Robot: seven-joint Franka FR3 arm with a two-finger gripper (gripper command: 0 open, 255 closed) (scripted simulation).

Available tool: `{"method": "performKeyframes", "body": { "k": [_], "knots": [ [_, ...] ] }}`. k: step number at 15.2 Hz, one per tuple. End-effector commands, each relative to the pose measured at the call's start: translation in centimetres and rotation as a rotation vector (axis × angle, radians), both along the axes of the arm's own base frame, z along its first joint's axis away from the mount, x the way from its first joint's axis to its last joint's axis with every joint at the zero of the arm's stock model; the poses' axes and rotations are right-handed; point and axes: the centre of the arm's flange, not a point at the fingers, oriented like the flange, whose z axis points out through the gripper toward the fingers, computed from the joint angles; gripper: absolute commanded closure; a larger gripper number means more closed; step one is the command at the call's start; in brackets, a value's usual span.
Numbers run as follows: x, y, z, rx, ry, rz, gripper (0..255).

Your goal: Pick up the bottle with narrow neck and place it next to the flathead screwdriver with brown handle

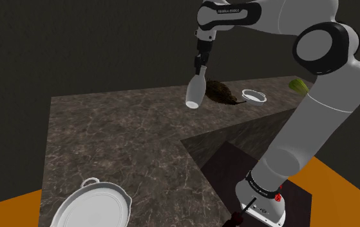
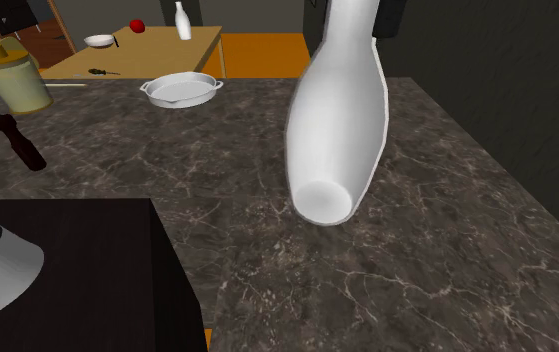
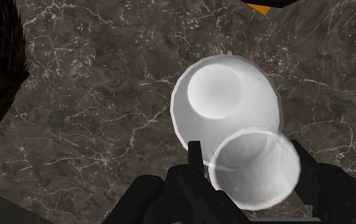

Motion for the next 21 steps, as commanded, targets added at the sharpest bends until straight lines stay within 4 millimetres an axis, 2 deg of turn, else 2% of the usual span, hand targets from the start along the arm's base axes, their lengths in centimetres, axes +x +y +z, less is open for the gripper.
{"method": "performKeyframes", "body": {
  "k": [1, 21],
  "knots": [
    [-0.1, 0.0, 1.0, 0.0, 0.0, 0.0, 255],
    [-0.1, 0.0, 11.6, 0.0, 0.0, 0.0, 255]
  ]
}}
